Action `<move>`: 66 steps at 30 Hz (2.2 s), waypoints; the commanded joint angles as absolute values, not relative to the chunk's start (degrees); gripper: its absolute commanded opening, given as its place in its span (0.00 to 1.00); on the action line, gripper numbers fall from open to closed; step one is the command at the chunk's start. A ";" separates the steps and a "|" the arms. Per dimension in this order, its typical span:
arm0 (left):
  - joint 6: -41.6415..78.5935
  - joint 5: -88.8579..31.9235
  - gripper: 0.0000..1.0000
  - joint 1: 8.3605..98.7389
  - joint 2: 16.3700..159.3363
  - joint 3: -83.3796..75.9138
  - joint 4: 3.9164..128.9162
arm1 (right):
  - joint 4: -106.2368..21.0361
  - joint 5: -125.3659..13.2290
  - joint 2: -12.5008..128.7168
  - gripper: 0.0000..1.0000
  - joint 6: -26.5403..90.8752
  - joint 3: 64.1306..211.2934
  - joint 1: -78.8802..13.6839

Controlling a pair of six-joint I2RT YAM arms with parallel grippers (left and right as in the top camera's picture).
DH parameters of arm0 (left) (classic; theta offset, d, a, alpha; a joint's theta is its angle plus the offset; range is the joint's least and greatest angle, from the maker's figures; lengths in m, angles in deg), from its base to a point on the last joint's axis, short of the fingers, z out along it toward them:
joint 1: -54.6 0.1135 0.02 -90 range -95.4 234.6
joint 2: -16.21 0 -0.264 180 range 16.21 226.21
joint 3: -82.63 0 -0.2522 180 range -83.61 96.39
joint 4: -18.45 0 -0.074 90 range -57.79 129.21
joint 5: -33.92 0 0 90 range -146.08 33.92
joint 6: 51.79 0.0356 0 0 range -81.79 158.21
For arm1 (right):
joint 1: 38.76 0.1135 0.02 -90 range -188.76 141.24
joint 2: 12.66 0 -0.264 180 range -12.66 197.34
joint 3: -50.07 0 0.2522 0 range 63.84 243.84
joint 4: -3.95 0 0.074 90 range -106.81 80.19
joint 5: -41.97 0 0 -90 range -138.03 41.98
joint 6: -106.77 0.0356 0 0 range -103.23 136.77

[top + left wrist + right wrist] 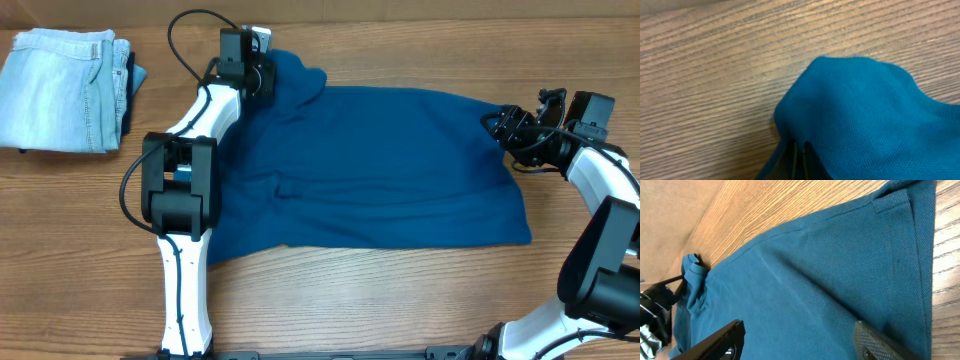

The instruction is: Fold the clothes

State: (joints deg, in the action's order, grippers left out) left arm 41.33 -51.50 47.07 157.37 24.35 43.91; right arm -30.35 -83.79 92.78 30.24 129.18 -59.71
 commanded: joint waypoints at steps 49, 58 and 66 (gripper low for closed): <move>33.15 -52.14 0.49 46.00 154.81 55.00 110.56 | -30.98 -84.06 92.52 0.74 29.83 129.81 -59.38; 30.31 -52.82 0.64 45.93 155.14 53.55 94.82 | -30.28 -82.00 93.57 0.81 30.86 129.92 -59.38; 30.92 -46.63 0.63 46.00 160.25 52.55 91.26 | -25.85 -84.14 93.57 0.81 30.92 129.92 -59.38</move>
State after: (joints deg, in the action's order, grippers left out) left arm 31.19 -51.35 46.33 157.24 53.18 91.06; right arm -26.35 -82.88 93.00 30.70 129.18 -59.67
